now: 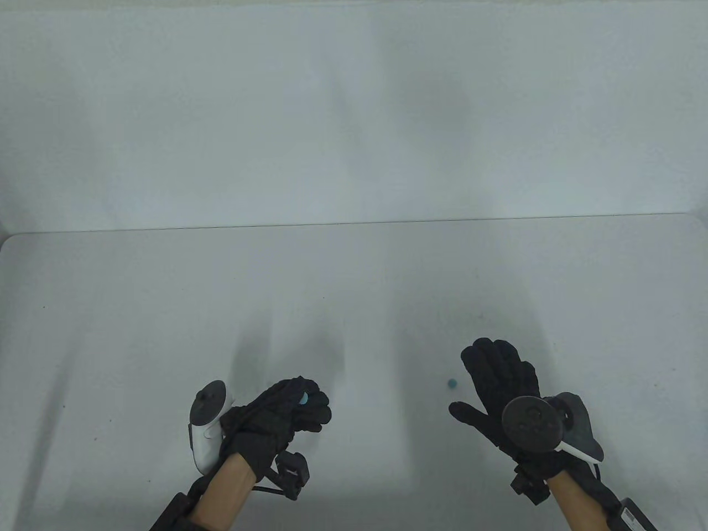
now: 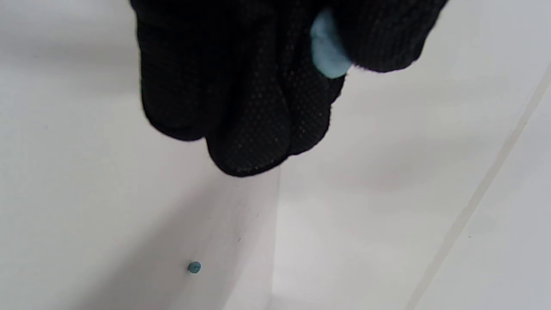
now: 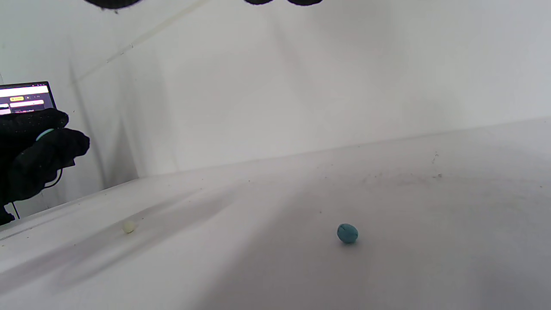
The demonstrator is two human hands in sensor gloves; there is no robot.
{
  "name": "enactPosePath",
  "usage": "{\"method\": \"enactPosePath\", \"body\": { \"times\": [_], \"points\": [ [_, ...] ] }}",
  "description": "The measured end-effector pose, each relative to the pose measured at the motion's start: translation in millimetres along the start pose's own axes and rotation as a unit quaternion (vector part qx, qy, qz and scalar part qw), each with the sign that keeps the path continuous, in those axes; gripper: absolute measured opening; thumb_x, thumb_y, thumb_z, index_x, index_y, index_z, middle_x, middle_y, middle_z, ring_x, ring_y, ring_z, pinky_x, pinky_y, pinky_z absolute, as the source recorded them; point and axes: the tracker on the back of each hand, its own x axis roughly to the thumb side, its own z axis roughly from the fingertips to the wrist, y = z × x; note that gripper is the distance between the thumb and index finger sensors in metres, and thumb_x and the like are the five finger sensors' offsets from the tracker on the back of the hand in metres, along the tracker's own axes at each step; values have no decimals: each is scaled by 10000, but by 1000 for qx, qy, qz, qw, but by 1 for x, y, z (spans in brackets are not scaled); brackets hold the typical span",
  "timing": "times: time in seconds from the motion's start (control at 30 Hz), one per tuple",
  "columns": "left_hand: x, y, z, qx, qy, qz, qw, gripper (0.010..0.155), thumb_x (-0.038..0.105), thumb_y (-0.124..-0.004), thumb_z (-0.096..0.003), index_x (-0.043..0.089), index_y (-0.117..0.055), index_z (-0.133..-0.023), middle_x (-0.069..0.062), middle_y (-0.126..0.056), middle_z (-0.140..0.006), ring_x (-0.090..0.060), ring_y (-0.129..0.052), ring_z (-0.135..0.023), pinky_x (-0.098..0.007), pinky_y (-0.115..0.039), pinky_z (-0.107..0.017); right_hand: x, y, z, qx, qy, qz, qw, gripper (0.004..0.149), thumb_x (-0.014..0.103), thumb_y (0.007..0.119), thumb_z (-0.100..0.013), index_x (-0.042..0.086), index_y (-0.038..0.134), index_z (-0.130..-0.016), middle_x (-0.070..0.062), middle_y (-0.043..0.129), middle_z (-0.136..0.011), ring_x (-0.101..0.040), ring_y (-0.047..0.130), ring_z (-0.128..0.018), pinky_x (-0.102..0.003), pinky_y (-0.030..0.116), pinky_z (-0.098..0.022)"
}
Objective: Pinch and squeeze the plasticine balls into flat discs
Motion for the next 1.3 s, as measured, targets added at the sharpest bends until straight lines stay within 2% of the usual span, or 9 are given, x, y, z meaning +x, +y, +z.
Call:
{"method": "enactPosePath", "body": {
  "times": [0.2,0.3,0.47,0.6,0.73,0.9,1.0,1.13,1.3],
  "points": [
    [3,-1,0,9,-5,-11,1000,426,373,-702,-544,95,-819,-843,-38,-1013,-679,-180,-1124,-523,-322,-945,-458,0,0,0,-2,-1,1,1000,831,660,508,-548,135,318,-1164,-183,299,-1234,-524,342,-1109,-743,436,-709],
    [2,-1,0,0,-7,-11,1000,568,382,-666,-556,9,-704,-982,-65,-966,-765,-230,-1077,-613,-362,-897,-522,0,-1,0,-6,-1,-1,1000,828,659,505,-549,135,322,-1163,-183,301,-1233,-524,342,-1109,-743,437,-708],
    [-2,-4,-1,-44,-12,49,998,734,534,-572,-554,-9,-635,-1045,-198,-829,-939,-370,-954,-776,-454,-799,-615,0,-1,0,-6,1,-1,1000,824,657,500,-551,135,323,-1163,-183,305,-1233,-523,343,-1108,-743,437,-708],
    [-1,-4,-1,-49,0,42,998,669,473,-681,-538,0,-678,-1012,-171,-881,-886,-311,-1017,-706,-412,-856,-565,0,-1,0,-4,3,-1,1000,824,657,501,-551,133,325,-1163,-184,304,-1232,-525,344,-1107,-742,439,-708],
    [5,-4,0,-28,-11,2,1000,492,334,-765,-525,56,-769,-932,-64,-974,-759,-198,-1093,-590,-329,-924,-503,0,-1,0,-3,3,-1,1000,826,657,506,-551,134,322,-1163,-183,301,-1233,-524,343,-1108,-743,439,-707],
    [11,-3,2,-12,-25,-22,999,620,322,-775,-513,-6,-637,-1022,-9,-994,-701,-148,-1123,-529,-295,-954,-465,0,-1,0,-4,2,-1,1000,827,656,509,-551,133,319,-1163,-183,301,-1232,-523,343,-1108,-741,440,-709],
    [10,-2,2,-5,-26,-21,999,598,315,-737,-532,-16,-631,-1019,-12,-953,-761,-165,-1089,-596,-313,-921,-516,0,-1,0,-6,2,1,1000,826,655,508,-551,132,319,-1163,-185,300,-1232,-523,343,-1107,-742,440,-707],
    [4,-5,1,-63,-11,63,996,795,503,-624,-545,-60,-488,-1090,-226,-759,-969,-361,-927,-787,-443,-787,-620,0,-1,0,-9,3,-2,1000,826,655,505,-552,130,320,-1162,-185,302,-1231,-524,342,-1107,-741,440,-708],
    [9,-8,1,-50,-4,1,999,571,335,-737,-534,-11,-687,-986,-179,-880,-876,-299,-1041,-683,-392,-895,-537,0,-2,0,-10,2,-3,1000,826,655,505,-551,132,320,-1163,-185,299,-1232,-522,342,-1108,-741,439,-709]
  ]
}}
